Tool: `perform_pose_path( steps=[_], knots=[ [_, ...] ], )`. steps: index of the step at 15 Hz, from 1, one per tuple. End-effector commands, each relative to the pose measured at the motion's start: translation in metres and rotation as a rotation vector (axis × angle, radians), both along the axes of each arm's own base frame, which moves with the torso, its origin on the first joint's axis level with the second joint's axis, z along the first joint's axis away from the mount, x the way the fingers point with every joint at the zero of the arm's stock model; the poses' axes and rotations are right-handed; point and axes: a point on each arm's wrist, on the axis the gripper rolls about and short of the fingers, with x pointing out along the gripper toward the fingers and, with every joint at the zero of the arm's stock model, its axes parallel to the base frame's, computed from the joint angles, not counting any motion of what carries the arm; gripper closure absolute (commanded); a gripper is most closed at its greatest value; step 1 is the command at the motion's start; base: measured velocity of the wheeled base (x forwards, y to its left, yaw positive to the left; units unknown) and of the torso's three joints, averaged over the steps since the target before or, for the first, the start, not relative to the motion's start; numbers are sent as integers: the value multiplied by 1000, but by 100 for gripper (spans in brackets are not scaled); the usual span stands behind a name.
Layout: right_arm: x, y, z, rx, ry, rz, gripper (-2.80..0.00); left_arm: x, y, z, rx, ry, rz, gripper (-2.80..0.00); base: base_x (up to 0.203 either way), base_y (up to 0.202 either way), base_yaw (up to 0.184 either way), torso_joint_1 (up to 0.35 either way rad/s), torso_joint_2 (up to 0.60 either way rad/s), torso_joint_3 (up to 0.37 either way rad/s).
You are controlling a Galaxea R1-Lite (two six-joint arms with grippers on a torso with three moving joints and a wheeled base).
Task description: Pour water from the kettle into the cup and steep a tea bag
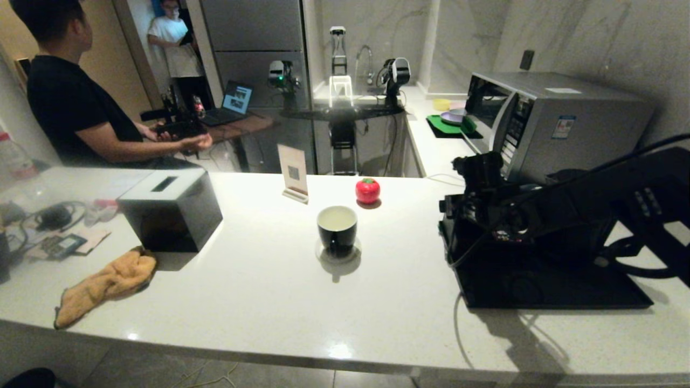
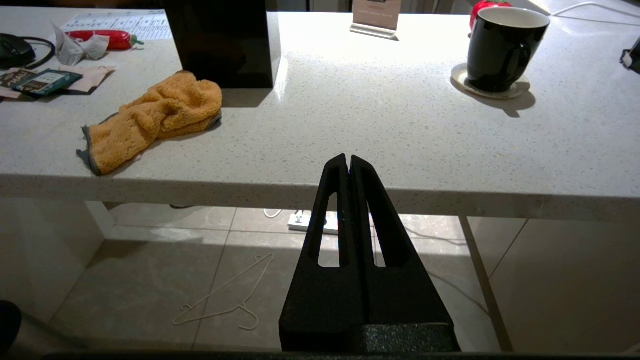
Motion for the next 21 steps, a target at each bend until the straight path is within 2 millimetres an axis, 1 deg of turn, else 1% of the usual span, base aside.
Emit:
perform_pose_path(
  steps=[1, 3, 18, 19, 21],
  knots=[
    [1, 1, -2, -1, 1, -2, -280, 0, 0, 0, 0, 0, 0, 0, 0, 0, 0, 0, 0, 0],
    [2, 2, -6, -3, 4, -2, -280, 0, 0, 0, 0, 0, 0, 0, 0, 0, 0, 0, 0, 0],
    [4, 3, -8, 6, 1, -8, -280, 0, 0, 0, 0, 0, 0, 0, 0, 0, 0, 0, 0, 0],
    [4, 3, -8, 7, -1, -8, 0, 0, 0, 0, 0, 0, 0, 0, 0, 0, 0, 0, 0, 0],
    [5, 3, -7, 7, -4, -8, 0, 0, 0, 0, 0, 0, 0, 0, 0, 0, 0, 0, 0, 0]
  ],
)
